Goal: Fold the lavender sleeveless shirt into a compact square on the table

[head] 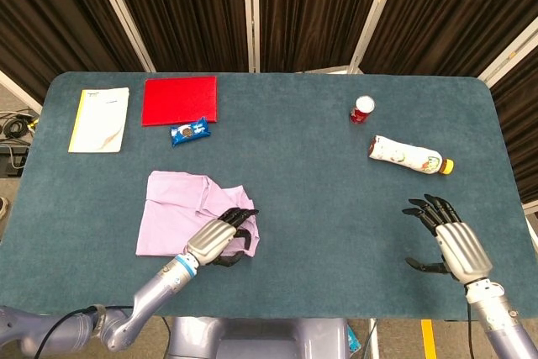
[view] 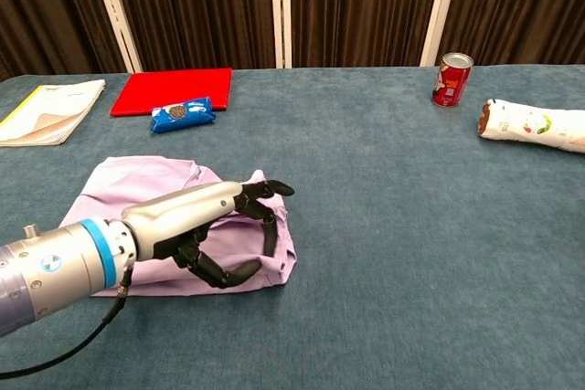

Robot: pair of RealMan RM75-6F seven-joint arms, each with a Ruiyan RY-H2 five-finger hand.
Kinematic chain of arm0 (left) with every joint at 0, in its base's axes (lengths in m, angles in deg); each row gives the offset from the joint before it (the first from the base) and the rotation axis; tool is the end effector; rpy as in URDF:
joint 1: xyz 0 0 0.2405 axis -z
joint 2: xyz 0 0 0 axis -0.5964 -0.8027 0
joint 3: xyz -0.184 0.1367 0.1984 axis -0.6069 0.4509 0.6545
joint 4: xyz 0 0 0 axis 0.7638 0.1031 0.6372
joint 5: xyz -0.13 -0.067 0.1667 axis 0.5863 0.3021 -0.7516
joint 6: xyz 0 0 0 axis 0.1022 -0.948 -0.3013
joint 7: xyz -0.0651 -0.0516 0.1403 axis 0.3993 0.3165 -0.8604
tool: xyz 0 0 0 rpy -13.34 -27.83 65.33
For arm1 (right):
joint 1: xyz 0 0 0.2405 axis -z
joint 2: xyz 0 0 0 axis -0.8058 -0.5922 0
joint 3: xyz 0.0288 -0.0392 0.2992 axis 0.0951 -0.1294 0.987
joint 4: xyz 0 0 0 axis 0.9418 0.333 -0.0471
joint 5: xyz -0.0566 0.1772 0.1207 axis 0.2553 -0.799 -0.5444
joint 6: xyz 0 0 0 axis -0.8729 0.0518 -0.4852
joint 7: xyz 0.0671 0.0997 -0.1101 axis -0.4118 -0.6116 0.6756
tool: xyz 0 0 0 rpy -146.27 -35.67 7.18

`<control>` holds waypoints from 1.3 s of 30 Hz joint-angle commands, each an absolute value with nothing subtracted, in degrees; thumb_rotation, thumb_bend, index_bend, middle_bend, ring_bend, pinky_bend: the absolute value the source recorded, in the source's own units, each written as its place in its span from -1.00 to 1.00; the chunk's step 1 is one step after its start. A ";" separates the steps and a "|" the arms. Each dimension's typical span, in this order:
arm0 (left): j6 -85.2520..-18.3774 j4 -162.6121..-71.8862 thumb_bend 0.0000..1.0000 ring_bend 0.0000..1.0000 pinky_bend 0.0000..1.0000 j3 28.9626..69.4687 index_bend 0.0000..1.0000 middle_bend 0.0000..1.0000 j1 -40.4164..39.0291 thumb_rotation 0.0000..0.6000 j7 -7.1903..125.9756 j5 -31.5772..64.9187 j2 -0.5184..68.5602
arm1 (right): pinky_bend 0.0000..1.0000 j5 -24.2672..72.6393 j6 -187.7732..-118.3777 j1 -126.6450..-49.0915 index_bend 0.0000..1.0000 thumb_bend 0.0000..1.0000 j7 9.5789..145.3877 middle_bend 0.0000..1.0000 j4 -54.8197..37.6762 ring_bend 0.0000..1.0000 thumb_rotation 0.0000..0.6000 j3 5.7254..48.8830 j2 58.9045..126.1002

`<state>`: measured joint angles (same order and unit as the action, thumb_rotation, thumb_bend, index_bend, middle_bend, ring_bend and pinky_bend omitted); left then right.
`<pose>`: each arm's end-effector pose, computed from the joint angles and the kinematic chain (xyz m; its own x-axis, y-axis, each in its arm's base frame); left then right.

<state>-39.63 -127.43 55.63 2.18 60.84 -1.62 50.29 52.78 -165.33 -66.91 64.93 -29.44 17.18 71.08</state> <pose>-0.1570 0.3011 -0.1276 0.2334 0.5506 0.8014 0.8866 -0.4590 0.0572 -0.3190 -0.2381 0.1424 0.1999 -0.1939 0.9604 -0.9677 -0.1926 0.1626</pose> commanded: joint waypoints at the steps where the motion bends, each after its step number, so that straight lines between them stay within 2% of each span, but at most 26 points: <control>1: -37.98 -127.90 -0.50 -1.00 -1.00 54.97 -1.00 -1.00 2.74 1.00 58.68 0.44 50.23 | -1.00 52.69 -165.24 -66.94 -0.48 -0.98 64.86 -0.72 -29.41 -1.00 1.00 17.19 71.03; 3: -39.47 -127.96 -0.58 -1.00 -1.00 54.67 -1.00 -1.00 2.55 1.00 59.81 -1.04 50.31 | -1.00 52.66 -165.12 -66.98 -0.48 -0.98 64.86 -0.71 -29.43 -1.00 1.00 17.17 70.98; 11: -44.93 -128.24 -0.57 -1.00 -1.00 54.46 -1.00 -1.00 2.53 1.00 65.61 -8.56 47.58 | -1.00 52.56 -165.03 -66.99 -0.47 -0.98 64.87 -0.70 -29.52 -1.00 1.00 17.18 70.93; 15: -44.77 -129.03 -0.54 -1.00 -1.00 53.86 -0.99 -1.00 3.61 1.00 65.99 -9.96 44.11 | -1.00 52.56 -165.00 -66.99 -0.47 -0.98 64.92 -0.70 -29.54 -1.00 1.00 17.16 70.95; 20: -42.99 -127.48 -0.52 -1.00 -1.00 52.84 -0.71 -1.00 5.09 1.00 63.77 -9.47 39.07 | -1.00 52.54 -164.92 -67.03 -0.47 -0.98 65.01 -0.70 -29.54 -1.00 1.00 17.16 71.03; 24: -41.17 -120.73 -0.52 -1.00 -1.00 54.14 -0.40 -1.00 5.36 1.00 62.45 -9.21 37.93 | -1.00 52.03 -164.45 -67.16 -0.47 -0.98 65.28 -0.70 -29.23 -1.00 1.00 17.28 71.28; 33: -42.76 -109.81 -0.46 -1.00 -1.00 56.47 -0.24 -1.00 6.21 1.00 64.21 -13.23 41.24 | -1.00 51.07 -163.59 -67.37 -0.47 -0.98 66.25 -0.70 -28.68 -1.00 1.00 17.44 71.96; 39: -44.46 -104.25 -0.38 -1.00 -1.00 58.04 -0.23 -1.00 6.66 1.00 67.17 -15.75 43.90 | -1.00 50.48 -163.47 -67.35 -0.47 -0.98 66.37 -0.70 -28.46 -1.00 1.00 17.66 72.06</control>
<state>-43.84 -105.41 57.38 6.48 66.31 -14.93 43.08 50.50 -163.45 -67.36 66.38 -28.48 17.64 72.07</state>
